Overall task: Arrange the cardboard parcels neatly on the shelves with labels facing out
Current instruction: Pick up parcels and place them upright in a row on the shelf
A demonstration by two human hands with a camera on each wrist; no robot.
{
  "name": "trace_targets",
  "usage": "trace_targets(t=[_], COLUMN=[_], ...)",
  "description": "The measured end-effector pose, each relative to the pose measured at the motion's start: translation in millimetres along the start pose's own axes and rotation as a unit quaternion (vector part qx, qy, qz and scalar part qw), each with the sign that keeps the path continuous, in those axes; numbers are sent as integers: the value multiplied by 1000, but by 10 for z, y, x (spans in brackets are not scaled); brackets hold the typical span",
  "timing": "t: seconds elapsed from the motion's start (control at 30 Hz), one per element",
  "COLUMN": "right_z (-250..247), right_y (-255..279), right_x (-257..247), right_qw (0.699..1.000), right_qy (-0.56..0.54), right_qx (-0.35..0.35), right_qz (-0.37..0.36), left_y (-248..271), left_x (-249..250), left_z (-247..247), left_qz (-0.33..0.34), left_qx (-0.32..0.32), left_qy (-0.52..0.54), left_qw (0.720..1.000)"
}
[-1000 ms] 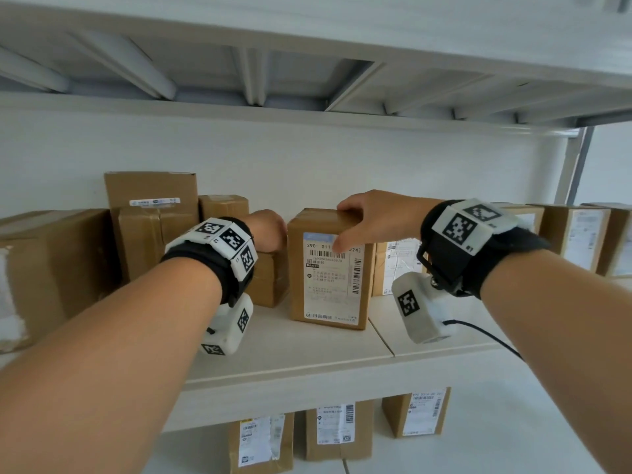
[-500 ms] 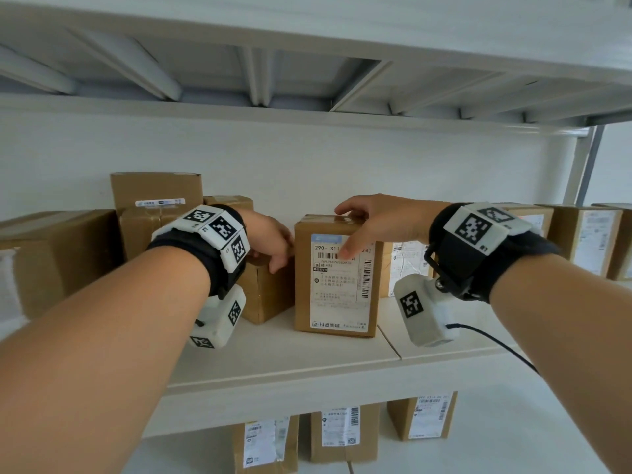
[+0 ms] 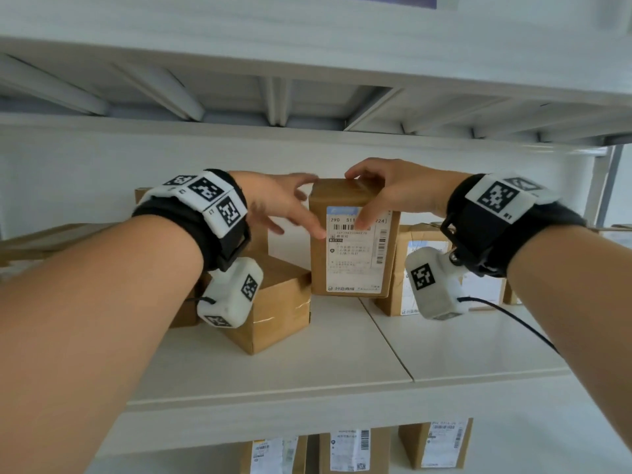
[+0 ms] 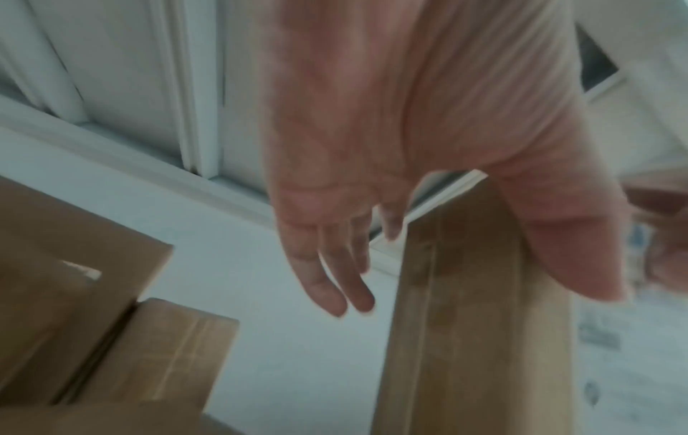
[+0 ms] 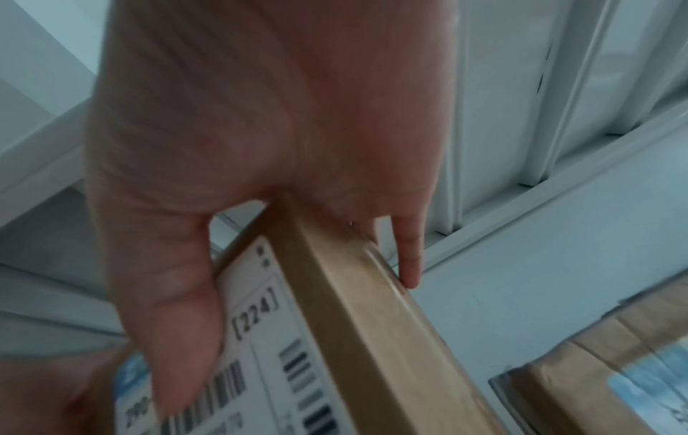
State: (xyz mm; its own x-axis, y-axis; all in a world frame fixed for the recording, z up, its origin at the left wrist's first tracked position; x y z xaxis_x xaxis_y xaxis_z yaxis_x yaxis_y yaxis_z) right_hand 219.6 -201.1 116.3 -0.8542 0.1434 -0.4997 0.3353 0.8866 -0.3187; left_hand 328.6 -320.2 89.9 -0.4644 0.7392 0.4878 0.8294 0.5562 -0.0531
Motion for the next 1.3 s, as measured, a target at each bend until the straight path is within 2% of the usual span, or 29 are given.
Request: trace_targets(t=[0.1, 0.17, 0.4, 0.5, 0.67, 0.77, 0.93, 1.3], right_z=[53, 71, -104, -140, 65, 142, 181, 156], right_y=[-71, -124, -298, -310, -292, -312, -332, -301], right_x=[9, 68, 416, 560, 775, 908, 954, 904], right_qw=[999, 999, 995, 995, 986, 990, 991, 991], right_qy=[23, 22, -58, -5, 153, 119, 102, 106], right_qx=[-28, -29, 72, 103, 29, 13, -8, -11], right_qz=[-9, -14, -29, -15, 51, 80, 81, 78], left_y=[-68, -142, -387, -479, -633, -696, -742, -804], left_x=[191, 246, 214, 207, 162, 152, 149, 138], left_z=[-2, 27, 139, 243, 417, 467, 499, 489], left_qz=[34, 30, -36, -59, -93, -98, -104, -107], left_qx=[35, 40, 32, 10, -38, -55, -79, -72], left_qy=[-7, -27, -42, -59, -74, -80, -83, -113], left_qw=[999, 998, 998, 996, 992, 990, 988, 985])
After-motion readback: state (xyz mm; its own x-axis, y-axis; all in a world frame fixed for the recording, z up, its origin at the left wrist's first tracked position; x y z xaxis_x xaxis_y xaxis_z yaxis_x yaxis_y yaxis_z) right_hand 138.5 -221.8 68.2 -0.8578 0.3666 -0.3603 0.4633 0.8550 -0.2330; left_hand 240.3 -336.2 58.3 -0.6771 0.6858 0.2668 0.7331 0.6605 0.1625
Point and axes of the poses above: each hand's wrist, its own y-axis away from the middle knuckle, its own z-axis out of the palm, x = y × z, the point moved 6 cm from there along -y, towards the middle knuckle, and after that the axes turned 10 degrees about -y, right-handed, at the moved point
